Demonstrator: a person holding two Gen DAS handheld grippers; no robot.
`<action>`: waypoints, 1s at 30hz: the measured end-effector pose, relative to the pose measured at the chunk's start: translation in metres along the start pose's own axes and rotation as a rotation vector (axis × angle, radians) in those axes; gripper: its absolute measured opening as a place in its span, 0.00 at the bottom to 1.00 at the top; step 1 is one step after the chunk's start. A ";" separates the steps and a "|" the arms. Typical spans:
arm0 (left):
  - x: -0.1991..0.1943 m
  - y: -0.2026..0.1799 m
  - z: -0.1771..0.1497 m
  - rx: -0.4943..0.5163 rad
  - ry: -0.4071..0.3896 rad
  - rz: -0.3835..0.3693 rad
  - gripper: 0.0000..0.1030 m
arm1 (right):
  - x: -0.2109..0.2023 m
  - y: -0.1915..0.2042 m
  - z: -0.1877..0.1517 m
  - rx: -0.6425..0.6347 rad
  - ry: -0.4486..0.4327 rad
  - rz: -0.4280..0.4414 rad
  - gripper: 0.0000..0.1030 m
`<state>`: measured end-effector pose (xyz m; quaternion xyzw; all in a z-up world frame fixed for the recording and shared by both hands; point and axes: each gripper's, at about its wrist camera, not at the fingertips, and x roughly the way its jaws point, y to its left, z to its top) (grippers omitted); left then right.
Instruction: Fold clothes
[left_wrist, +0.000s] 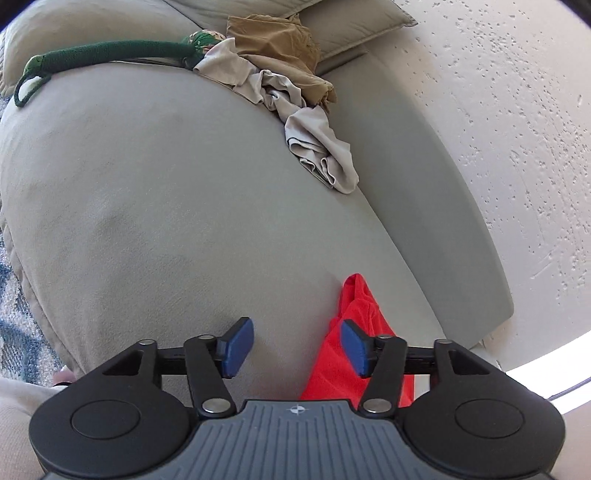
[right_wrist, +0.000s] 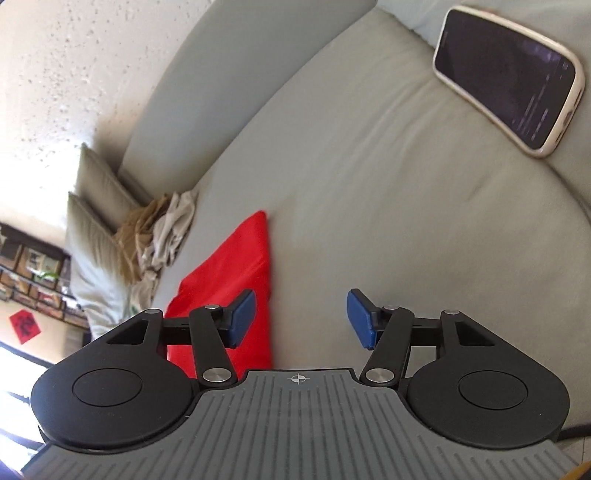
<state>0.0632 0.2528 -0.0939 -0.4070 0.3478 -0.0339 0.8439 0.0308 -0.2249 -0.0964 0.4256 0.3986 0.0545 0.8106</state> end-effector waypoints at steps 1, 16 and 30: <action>-0.001 0.001 -0.001 0.006 0.010 -0.011 0.65 | 0.002 0.002 -0.004 -0.005 0.023 0.022 0.59; 0.018 -0.006 -0.026 0.097 0.342 -0.104 0.71 | 0.024 0.008 -0.029 -0.034 0.223 0.160 0.59; 0.051 -0.025 -0.033 0.035 0.395 -0.226 0.76 | 0.058 0.008 -0.010 0.053 0.236 0.211 0.67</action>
